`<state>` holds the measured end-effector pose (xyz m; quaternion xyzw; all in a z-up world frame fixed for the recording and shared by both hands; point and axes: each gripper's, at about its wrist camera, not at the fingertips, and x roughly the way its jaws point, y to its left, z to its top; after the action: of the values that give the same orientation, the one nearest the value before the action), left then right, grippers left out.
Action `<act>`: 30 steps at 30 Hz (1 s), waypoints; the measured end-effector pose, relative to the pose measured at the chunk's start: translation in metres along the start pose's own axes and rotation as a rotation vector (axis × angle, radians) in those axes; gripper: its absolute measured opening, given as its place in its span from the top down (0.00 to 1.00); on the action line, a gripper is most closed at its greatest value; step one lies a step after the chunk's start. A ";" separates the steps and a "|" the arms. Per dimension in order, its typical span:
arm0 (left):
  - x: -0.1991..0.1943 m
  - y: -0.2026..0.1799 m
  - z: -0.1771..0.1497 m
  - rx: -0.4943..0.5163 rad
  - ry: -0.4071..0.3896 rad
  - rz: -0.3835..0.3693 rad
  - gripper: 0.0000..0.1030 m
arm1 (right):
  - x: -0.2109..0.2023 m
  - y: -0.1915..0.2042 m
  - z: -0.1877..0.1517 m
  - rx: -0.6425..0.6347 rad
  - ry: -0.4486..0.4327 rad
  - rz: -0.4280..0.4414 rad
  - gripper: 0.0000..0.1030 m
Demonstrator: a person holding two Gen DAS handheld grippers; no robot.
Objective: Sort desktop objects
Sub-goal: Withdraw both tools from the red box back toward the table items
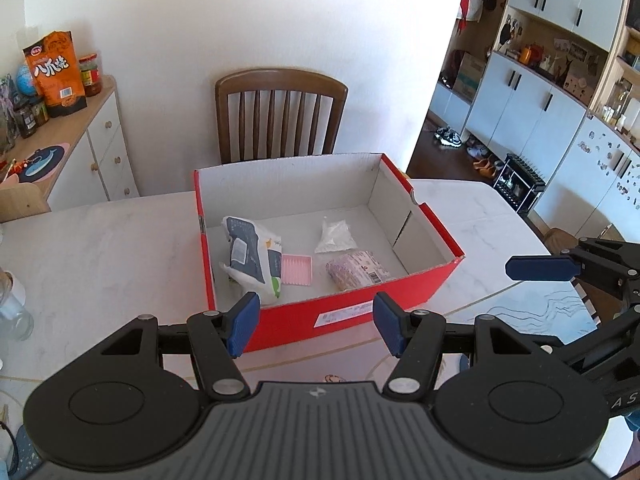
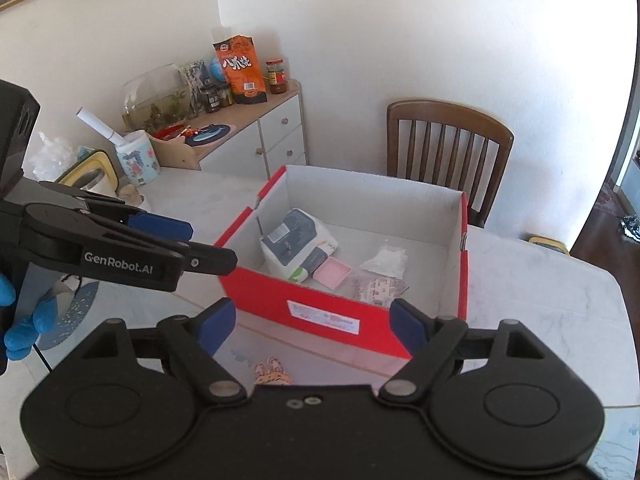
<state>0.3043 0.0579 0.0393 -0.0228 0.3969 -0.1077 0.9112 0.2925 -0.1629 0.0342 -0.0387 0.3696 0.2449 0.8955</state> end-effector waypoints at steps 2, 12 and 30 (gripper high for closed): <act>-0.007 0.000 -0.004 0.002 -0.011 -0.003 0.40 | -0.006 0.002 -0.003 0.006 -0.006 0.008 0.17; -0.038 0.003 -0.031 0.003 -0.040 -0.028 0.40 | -0.027 0.013 -0.020 0.029 -0.022 0.013 0.09; -0.061 0.011 -0.092 0.011 -0.025 -0.043 0.22 | -0.047 0.026 -0.069 0.081 -0.035 -0.039 0.07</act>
<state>0.1991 0.0856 0.0187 -0.0278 0.3841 -0.1292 0.9138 0.2078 -0.1766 0.0191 -0.0057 0.3628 0.2128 0.9072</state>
